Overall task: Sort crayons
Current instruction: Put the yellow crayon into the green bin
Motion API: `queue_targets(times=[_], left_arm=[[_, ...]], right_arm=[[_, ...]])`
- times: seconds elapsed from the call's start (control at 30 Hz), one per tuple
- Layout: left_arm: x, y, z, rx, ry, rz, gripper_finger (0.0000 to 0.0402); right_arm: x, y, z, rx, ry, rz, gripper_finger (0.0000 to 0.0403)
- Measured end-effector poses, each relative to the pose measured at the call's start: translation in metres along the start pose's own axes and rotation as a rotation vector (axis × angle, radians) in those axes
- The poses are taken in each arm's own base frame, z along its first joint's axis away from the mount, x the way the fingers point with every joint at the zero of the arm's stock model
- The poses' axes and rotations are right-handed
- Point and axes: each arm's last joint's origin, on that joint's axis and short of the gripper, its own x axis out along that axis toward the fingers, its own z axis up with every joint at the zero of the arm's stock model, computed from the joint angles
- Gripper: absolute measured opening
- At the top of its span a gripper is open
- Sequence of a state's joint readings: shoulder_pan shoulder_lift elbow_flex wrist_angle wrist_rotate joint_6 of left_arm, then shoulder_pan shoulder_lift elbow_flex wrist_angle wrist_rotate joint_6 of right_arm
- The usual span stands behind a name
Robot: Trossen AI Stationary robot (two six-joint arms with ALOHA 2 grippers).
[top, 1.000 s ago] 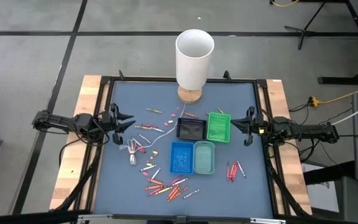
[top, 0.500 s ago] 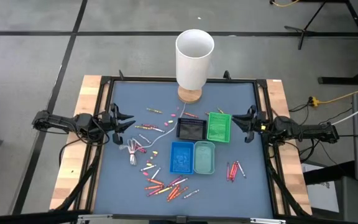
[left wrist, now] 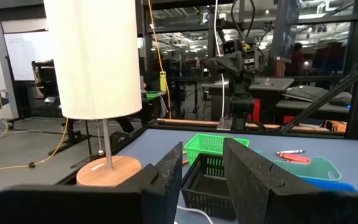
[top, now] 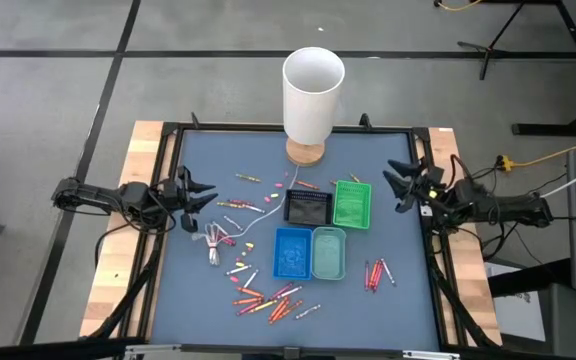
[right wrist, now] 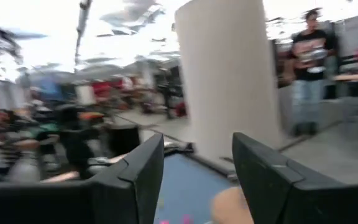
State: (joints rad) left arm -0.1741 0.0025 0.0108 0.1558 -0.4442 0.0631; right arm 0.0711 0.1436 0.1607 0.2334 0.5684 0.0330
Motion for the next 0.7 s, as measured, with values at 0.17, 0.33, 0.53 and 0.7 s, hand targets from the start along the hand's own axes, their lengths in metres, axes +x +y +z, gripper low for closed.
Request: queue_targets(times=[0.17,0.33,0.53,0.7], left_arm=[[0.000,0.000,0.002,-0.008,-0.018,0.001,0.0102],[0.000,0.000,0.002,-0.008,-0.018,0.001,0.0102],[0.000,0.000,0.002,-0.008,-0.017,0.001,0.0102],[0.000,0.000,0.002,-0.008,-0.017,0.001,0.0102]], right_arm=[[0.016,-0.001,0.022,-0.120,0.086,-0.323,0.0191],[0.038,-0.007,0.031,-0.236,0.221,-0.469,0.0191],[0.068,-0.029,0.029,-0.223,0.402,-0.449,0.0191],[0.086,-0.059,0.015,-0.151,0.566,-0.394,0.0191]])
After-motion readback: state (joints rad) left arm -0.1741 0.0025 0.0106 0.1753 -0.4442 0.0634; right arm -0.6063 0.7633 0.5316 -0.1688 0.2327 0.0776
